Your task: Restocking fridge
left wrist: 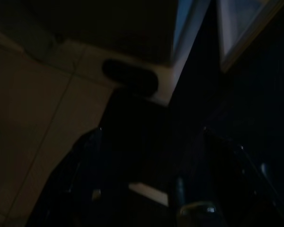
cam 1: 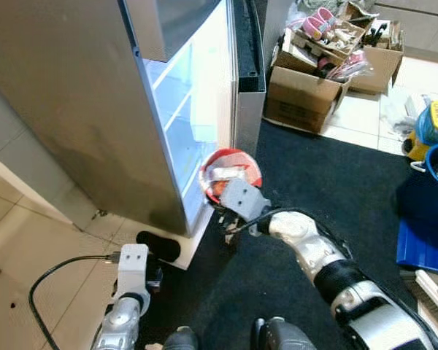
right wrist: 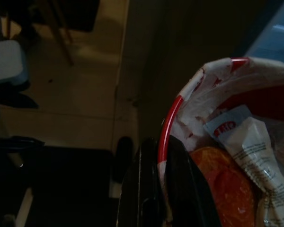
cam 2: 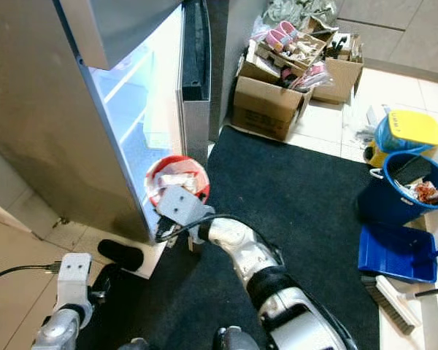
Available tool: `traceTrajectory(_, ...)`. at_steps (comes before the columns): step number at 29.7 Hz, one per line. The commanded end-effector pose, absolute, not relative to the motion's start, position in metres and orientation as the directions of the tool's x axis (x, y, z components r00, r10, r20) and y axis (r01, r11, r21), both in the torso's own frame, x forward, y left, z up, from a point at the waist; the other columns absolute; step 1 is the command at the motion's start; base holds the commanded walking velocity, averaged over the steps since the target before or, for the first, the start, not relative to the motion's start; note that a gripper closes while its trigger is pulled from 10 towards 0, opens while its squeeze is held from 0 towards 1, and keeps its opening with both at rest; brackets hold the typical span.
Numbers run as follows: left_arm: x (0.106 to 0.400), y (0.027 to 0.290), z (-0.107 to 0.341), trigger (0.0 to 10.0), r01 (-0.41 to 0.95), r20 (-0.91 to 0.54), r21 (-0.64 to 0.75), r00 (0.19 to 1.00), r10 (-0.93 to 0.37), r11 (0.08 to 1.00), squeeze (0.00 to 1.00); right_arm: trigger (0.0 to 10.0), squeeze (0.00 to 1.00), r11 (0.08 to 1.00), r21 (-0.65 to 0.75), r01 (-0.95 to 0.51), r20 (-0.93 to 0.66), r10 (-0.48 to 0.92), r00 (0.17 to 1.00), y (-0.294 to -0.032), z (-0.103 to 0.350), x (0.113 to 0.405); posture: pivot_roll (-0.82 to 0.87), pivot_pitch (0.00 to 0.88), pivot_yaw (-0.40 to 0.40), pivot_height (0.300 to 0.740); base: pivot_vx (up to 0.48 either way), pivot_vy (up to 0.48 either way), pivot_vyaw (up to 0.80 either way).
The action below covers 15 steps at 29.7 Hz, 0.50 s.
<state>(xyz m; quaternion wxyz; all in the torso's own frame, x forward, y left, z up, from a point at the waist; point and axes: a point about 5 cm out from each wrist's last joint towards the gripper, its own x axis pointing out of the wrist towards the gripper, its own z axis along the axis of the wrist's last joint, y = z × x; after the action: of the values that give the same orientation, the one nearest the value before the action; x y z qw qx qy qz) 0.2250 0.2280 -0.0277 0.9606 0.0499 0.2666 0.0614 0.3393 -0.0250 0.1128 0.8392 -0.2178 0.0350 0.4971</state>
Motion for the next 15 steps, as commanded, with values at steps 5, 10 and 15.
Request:
traceTrajectory(5,0.210,0.239,-0.034,10.0,-0.129,-0.538,0.146,0.822,0.188,0.981,0.00,10.0,0.00,0.500,-0.379,-0.778,-0.232,0.763,0.604,-0.030,0.135,0.361,0.06,0.229,-0.048,0.727,0.000,0.000,0.00)
traceTrajectory(10,0.209,0.239,-0.034,10.0,-0.135,-0.535,0.144,0.823,0.192,0.980,0.00,10.0,0.00,0.620,-0.465,-0.632,-0.231,0.604,0.763,-0.065,0.149,0.384,0.05,0.232,-0.049,0.727,0.000,0.000,0.00)
traceTrajectory(15,0.209,0.236,-0.032,10.0,-0.133,-0.533,0.139,0.825,0.188,0.981,0.00,10.0,0.00,0.692,-0.490,-0.530,-0.228,0.486,0.844,-0.100,0.156,0.395,0.04,0.232,-0.046,0.727,0.000,0.000,0.00)
